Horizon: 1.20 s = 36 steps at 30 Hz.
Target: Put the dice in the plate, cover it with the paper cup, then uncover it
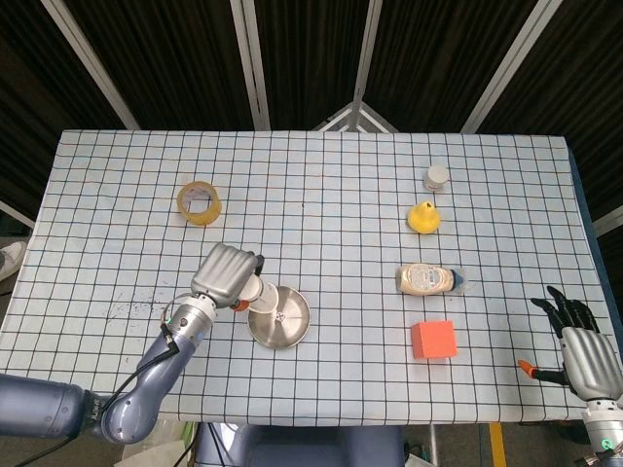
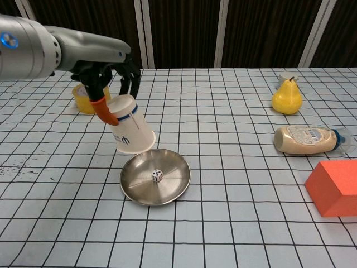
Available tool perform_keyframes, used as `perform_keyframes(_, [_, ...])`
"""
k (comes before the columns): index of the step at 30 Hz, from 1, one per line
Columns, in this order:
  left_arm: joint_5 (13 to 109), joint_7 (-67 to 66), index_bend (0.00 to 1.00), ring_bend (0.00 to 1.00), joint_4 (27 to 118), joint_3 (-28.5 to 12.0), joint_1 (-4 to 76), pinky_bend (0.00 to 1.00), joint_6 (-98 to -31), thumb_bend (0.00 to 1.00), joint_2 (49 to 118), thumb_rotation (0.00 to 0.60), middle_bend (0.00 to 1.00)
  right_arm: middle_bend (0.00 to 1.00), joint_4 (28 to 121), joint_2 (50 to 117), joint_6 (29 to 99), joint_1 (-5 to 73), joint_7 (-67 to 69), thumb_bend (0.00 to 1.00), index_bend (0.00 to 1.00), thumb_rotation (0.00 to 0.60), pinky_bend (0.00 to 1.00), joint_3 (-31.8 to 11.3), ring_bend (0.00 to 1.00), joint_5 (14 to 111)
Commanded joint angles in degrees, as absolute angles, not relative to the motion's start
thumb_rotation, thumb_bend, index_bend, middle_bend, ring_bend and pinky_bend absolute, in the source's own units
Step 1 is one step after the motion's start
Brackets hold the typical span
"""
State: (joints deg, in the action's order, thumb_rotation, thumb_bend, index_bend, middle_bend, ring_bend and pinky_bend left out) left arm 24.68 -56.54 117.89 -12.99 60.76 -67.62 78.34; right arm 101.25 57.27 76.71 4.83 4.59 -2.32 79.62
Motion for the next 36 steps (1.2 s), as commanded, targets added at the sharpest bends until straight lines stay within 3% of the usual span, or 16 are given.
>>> perform_keyframes(1, [23.1, -57.3, 0.48, 0.73, 116.3, -12.9, 62.7, 0.86, -67.6, 0.41, 81.4, 0.6, 0.52, 0.03, 101.2, 57.3, 76.7, 4.8, 4.6, 0.14, 0.19, 0.6, 0.0, -2.3, 0.1, 79.6])
perform_keyframes(8, [20.6, -57.7, 0.48, 0.73, 113.9, -12.6, 65.5, 0.86, -67.1, 0.4, 85.8, 0.6, 0.53, 0.03, 101.0, 57.1, 76.8, 4.6, 5.3, 0.14, 0.19, 0.6, 0.0, -2.5, 0.1, 79.2])
perform_keyframes(22, [18.4, -61.3, 0.48, 0.73, 111.6, -10.5, 68.0, 0.86, -71.2, 0.4, 88.1, 0.6, 0.52, 0.03, 100.9, 56.9, 76.6, 4.6, 5.7, 0.14, 0.19, 0.6, 0.0, -2.4, 0.1, 79.4])
perform_keyframes(36, [19.9, -59.2, 0.48, 0.73, 107.7, -9.0, 68.0, 0.86, -69.1, 0.4, 91.0, 0.6, 0.52, 0.03, 100.7, 56.8, 76.5, 4.6, 6.1, 0.14, 0.19, 0.6, 0.0, -2.6, 0.1, 79.1])
